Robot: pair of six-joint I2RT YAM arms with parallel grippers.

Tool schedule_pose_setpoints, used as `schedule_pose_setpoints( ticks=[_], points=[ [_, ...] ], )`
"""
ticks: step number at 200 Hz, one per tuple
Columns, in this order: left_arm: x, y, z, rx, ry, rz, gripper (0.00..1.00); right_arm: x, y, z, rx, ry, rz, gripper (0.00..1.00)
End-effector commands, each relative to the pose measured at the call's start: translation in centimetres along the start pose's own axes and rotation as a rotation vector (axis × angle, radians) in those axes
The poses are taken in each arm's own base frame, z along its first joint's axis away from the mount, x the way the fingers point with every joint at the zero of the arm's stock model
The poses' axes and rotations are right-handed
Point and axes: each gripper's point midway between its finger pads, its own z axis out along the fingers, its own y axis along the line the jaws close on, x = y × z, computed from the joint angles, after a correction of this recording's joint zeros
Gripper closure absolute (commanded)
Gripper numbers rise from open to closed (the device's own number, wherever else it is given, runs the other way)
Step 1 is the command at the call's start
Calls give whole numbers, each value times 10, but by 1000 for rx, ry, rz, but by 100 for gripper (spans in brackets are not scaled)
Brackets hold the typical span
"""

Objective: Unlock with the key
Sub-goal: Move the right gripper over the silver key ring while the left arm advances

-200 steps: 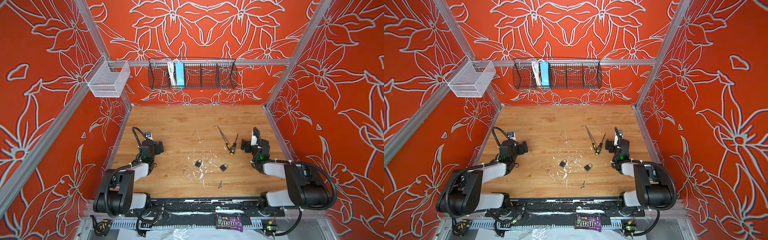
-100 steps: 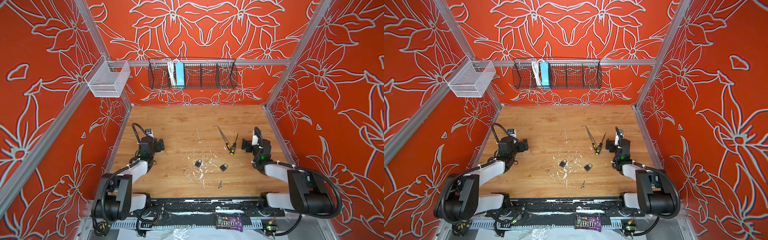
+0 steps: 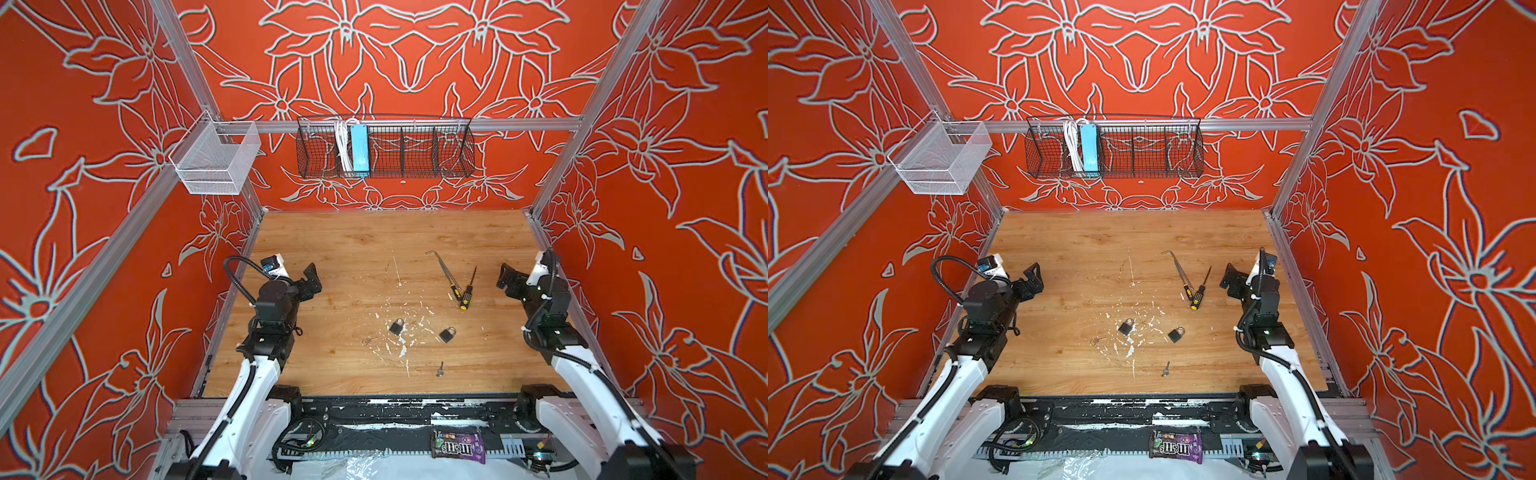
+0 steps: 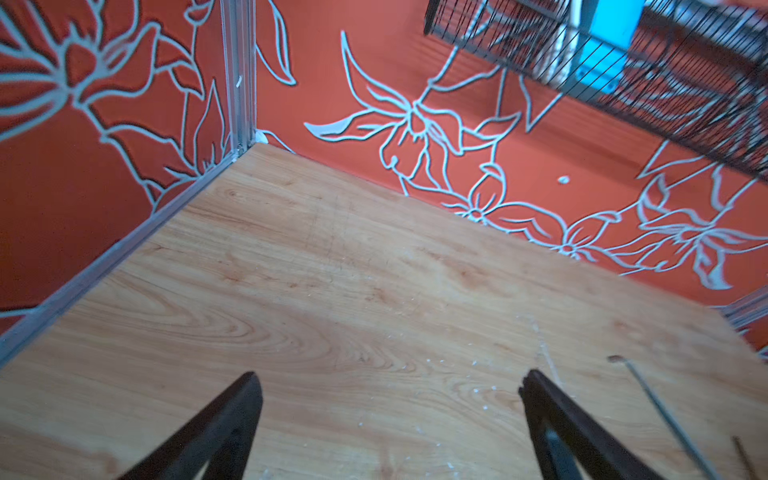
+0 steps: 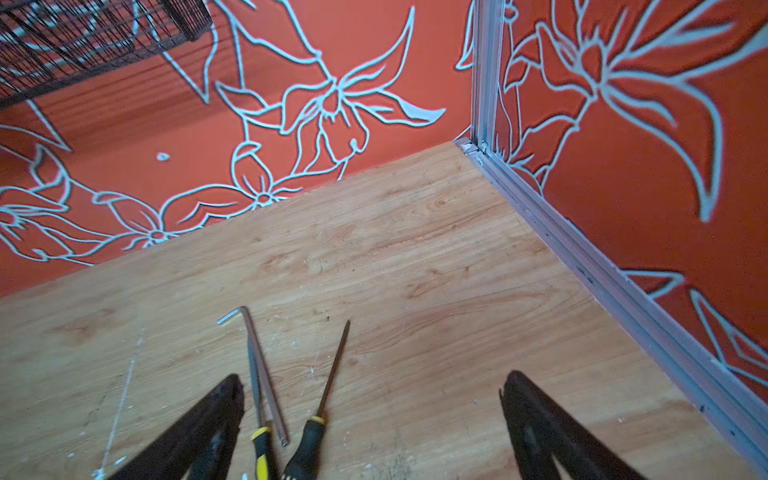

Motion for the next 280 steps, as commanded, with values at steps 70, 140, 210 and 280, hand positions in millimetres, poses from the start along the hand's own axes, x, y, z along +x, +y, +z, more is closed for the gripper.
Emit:
schedule_pose_setpoints(
  ticks=[70,140,210,280],
  points=[
    [40,-12,-14,21,286,-262,3,59,12,-27,-33,394,222,3],
    [105,-60,-35,138,649,-282,3,113,47,-56,-87,719,75,3],
    [160,-109,-90,288,856,-213,3,177,87,-111,-139,997,-101,17],
    [190,-131,-118,316,943,-161,3,230,110,-155,-132,1123,-283,31]
  ],
)
